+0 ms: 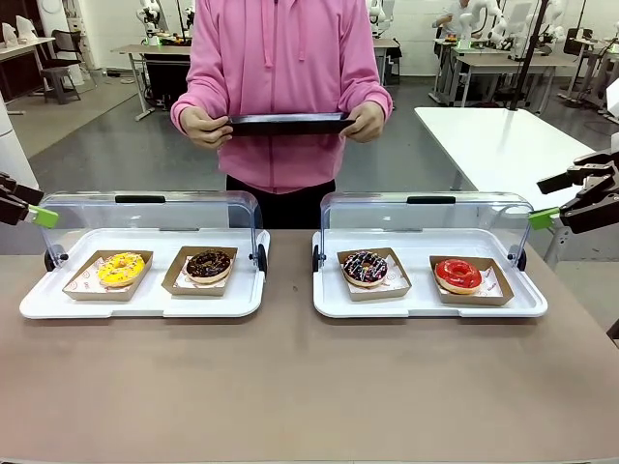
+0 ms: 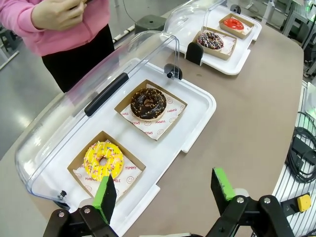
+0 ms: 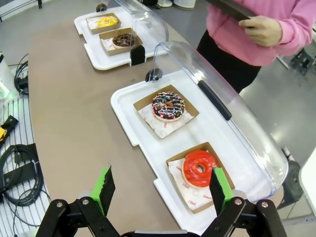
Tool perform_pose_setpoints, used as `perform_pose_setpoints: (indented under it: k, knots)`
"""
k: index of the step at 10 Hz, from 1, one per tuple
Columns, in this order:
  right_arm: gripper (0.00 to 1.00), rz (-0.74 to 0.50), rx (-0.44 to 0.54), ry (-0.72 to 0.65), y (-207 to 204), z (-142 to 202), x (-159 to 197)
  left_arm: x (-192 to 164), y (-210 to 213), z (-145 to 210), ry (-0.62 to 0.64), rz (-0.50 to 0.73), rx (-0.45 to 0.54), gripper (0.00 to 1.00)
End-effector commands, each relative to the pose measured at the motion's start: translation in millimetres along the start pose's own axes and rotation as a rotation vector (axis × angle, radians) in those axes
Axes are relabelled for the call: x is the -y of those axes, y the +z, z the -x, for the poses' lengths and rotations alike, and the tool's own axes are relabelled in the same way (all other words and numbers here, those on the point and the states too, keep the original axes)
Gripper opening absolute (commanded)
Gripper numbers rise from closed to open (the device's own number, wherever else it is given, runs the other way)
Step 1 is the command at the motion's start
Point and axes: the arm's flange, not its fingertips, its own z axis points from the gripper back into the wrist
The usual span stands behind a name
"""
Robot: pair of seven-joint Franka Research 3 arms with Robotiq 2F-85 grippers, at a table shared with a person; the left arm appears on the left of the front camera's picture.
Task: Provide the desired donut to the person.
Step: Pick up and lift the Paper togo box containing the Donut pointed at by the person.
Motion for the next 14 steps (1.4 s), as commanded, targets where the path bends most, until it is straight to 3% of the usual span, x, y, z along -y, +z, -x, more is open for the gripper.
perform_pose_setpoints:
  k: [1,14]
  knots:
    - [1.00,0.003,0.013,-0.011,-2.8,-3.0,0.8,-1.7,0.1,0.4,0.001,-0.004,0.008,1.00]
    - [1.00,0.003,0.013,-0.011,-2.8,-3.0,0.8,-1.7,0.1,0.4,0.001,-0.004,0.008,1.00]
